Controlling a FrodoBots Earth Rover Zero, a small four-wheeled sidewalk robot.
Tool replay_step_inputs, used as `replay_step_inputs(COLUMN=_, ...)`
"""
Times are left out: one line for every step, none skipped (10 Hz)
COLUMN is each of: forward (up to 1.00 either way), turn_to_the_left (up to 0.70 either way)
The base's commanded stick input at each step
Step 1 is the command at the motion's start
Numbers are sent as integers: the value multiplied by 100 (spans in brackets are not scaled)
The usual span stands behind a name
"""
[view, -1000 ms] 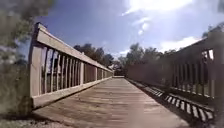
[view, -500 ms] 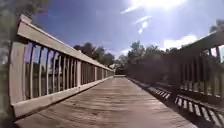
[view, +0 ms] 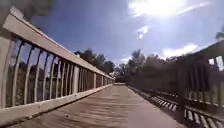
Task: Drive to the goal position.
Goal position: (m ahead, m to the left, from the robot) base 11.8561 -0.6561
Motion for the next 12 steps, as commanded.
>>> replay_step_inputs(forward=70, turn_to_the_left=0)
replay_step_inputs(forward=70, turn_to_the_left=0)
replay_step_inputs(forward=70, turn_to_the_left=0)
replay_step_inputs(forward=70, turn_to_the_left=0)
replay_step_inputs(forward=70, turn_to_the_left=0)
replay_step_inputs(forward=70, turn_to_the_left=0)
replay_step_inputs(forward=70, turn_to_the_left=0)
replay_step_inputs(forward=70, turn_to_the_left=0)
replay_step_inputs(forward=70, turn_to_the_left=0)
replay_step_inputs(forward=70, turn_to_the_left=0)
replay_step_inputs(forward=70, turn_to_the_left=0)
replay_step_inputs(forward=70, turn_to_the_left=0)
